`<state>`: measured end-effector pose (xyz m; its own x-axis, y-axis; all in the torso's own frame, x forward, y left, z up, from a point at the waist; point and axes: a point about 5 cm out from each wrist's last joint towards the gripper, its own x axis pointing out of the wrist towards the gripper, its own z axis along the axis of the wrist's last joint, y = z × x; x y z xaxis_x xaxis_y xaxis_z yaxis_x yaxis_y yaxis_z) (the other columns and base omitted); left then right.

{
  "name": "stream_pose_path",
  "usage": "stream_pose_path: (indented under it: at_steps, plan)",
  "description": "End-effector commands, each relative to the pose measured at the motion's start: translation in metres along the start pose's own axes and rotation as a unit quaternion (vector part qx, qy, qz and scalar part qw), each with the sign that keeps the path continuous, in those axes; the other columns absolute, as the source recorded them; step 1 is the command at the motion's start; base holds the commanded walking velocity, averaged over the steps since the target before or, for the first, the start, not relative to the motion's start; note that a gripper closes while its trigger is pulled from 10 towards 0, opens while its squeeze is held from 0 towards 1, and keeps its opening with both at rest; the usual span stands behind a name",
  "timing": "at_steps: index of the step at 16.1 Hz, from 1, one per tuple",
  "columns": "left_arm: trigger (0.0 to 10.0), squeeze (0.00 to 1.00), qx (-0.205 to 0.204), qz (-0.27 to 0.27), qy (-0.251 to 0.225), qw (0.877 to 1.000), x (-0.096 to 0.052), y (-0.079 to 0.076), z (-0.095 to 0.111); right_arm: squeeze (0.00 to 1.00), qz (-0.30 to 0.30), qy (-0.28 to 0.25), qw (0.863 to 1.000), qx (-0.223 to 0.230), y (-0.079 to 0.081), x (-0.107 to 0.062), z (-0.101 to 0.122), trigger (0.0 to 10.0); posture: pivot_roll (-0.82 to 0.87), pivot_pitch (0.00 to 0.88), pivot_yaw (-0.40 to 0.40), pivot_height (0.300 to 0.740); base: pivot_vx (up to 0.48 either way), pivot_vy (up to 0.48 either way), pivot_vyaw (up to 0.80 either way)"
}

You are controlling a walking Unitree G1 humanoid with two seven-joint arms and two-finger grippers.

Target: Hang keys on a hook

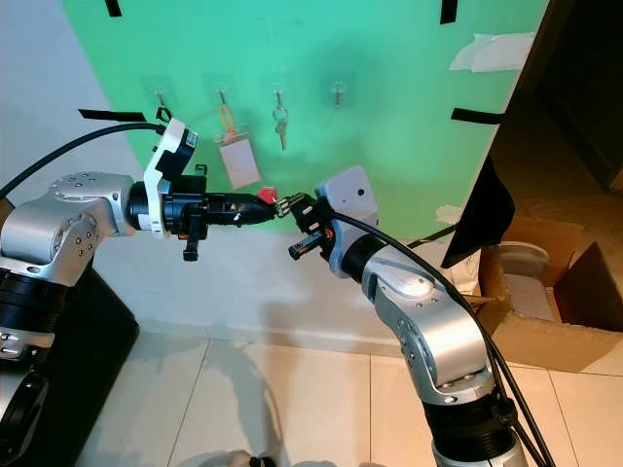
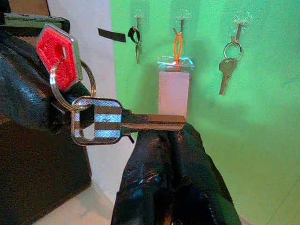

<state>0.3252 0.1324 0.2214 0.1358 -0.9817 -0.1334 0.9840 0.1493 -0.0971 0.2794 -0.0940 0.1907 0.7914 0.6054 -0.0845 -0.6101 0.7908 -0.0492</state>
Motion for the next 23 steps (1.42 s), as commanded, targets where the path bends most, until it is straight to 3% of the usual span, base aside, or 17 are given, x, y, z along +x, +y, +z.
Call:
stream_pose_path:
  at_steps: [1,7,8,9,12,17,18,19,20,21,22,23]
  plan:
    - [10.0,0.0,0.015,0.006,0.001,1.0,-0.001,0.003,0.008,0.0,0.007,-0.018,1.0,-0.003,0.001,-0.002,0.007,0.0,-0.14,0.0,0.096,0.74,0.0,0.0,0.0]
    - [10.0,0.0,0.016,0.024,-0.009,1.0,-0.001,0.007,0.011,0.0,0.026,-0.017,0.999,-0.013,0.003,-0.007,0.006,0.0,-0.14,0.0,0.094,0.74,0.0,0.0,0.0]
    - [10.0,0.0,0.011,0.027,-0.016,0.999,-0.001,0.008,0.012,0.0,0.03,-0.011,0.999,-0.016,0.003,-0.011,0.004,2.7,-0.14,0.0,0.095,0.74,0.0,0.0,0.0]
    - [10.0,0.0,0.007,0.03,-0.023,0.999,-0.002,0.009,0.013,0.0,0.031,-0.01,0.999,-0.015,0.003,-0.013,0.003,0.0,-0.14,0.0,0.095,0.74,0.0,0.0,0.0]
    - [10.0,0.0,-0.042,0.03,-0.068,0.996,-0.004,0.014,0.015,0.0,0.049,-0.012,0.999,-0.008,0.005,-0.026,0.001,0.0,-0.15,0.0,0.1,0.74,0.0,0.0,0.0]
    - [10.0,0.0,-0.054,0.021,-0.074,0.996,-0.003,0.014,0.014,0.0,0.055,-0.024,0.998,-0.016,0.009,-0.03,0.005,0.0,-0.15,0.0,0.101,0.74,0.0,0.0,0.0]
    - [10.0,0.0,-0.057,0.02,-0.075,0.995,-0.003,0.014,0.014,0.0,0.059,-0.027,0.998,-0.017,0.01,-0.03,0.006,3.2,-0.15,0.0,0.102,0.74,0.0,0.0,0.0]
    - [10.0,0.0,-0.061,0.017,-0.076,0.995,-0.004,0.014,0.013,0.0,0.061,-0.028,0.998,-0.018,0.011,-0.031,0.007,1.8,-0.15,0.0,0.102,0.74,0.0,0.0,0.0]
    - [10.0,0.0,-0.064,0.015,-0.077,0.995,-0.004,0.013,0.013,0.0,0.057,-0.029,0.998,-0.021,0.012,-0.03,0.007,4.0,-0.15,0.0,0.102,0.74,0.0,0.0,0.0]
    - [10.0,0.0,-0.067,0.012,-0.079,0.995,-0.004,0.012,0.014,0.0,0.047,-0.028,0.998,-0.026,0.011,-0.03,0.007,10.0,-0.15,0.0,0.102,0.74,0.0,0.0,0.0]
    - [10.0,0.0,-0.069,0.01,-0.08,0.994,-0.004,0.012,0.014,0.89,0.044,-0.023,0.998,-0.033,0.012,-0.029,0.006,10.0,-0.15,0.0,0.104,0.74,0.0,0.0,0.0]
    - [10.0,0.0,-0.071,0.009,-0.079,0.994,-0.004,0.012,0.014,1.0,0.03,-0.018,0.998,-0.046,0.012,-0.028,0.005,10.0,-0.15,0.0,0.106,0.74,0.0,0.0,0.0]
